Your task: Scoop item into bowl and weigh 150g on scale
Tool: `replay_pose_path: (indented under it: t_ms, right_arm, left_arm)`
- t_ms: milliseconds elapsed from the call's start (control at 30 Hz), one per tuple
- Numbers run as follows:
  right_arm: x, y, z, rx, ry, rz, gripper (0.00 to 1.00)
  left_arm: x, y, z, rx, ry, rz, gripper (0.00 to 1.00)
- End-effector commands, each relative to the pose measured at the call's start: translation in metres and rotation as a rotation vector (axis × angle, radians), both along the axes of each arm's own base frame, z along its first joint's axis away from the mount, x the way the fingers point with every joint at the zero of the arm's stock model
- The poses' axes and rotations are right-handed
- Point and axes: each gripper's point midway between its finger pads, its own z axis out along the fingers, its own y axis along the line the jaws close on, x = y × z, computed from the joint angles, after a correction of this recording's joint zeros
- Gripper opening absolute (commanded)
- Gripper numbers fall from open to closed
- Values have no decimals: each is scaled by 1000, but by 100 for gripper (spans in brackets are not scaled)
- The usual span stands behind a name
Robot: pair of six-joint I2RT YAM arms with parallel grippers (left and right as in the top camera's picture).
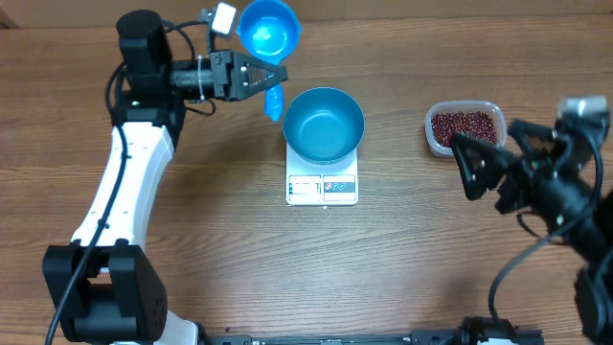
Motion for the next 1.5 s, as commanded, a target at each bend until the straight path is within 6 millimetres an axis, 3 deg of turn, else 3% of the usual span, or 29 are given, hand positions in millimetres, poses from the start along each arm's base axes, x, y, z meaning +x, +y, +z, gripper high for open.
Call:
replay_pose_path:
  t_ms: [0, 133, 233, 433, 633, 667, 800, 1200, 1367, 1467]
  right_arm:
    - [-14, 33, 14, 84, -3, 220, 100]
    - [-6, 48, 1, 156, 88, 343, 86]
    - [20, 64, -30, 215, 242, 425, 73]
    - [36, 128, -67, 377, 452, 763, 70]
    - [55, 173, -112, 397, 549, 897, 67]
    - [54, 180, -114, 407, 547, 935, 66]
    - [52, 196, -102, 430, 449, 1067, 49]
    - [81, 217, -74, 486, 452, 949, 50]
    - [87, 224, -79, 474, 455, 897, 48]
    - [88, 224, -80, 472, 459, 882, 40]
  left_arm:
    - [-7, -11, 17, -10, 75, -8, 4]
    - [-6, -22, 16, -6, 105, 1, 4]
    - [-7, -29, 16, -3, 105, 2, 4]
    - [-9, -37, 15, 3, 59, -6, 4]
    - [-10, -43, 15, 9, 9, -10, 4]
    - [-10, -42, 15, 8, 5, -12, 4]
    - [-11, -43, 15, 8, -1, -16, 4]
    - [-23, -52, 15, 1, 69, -78, 4]
    - [-26, -55, 16, 0, 76, -88, 4]
    - [-24, -52, 16, 0, 75, -82, 4]
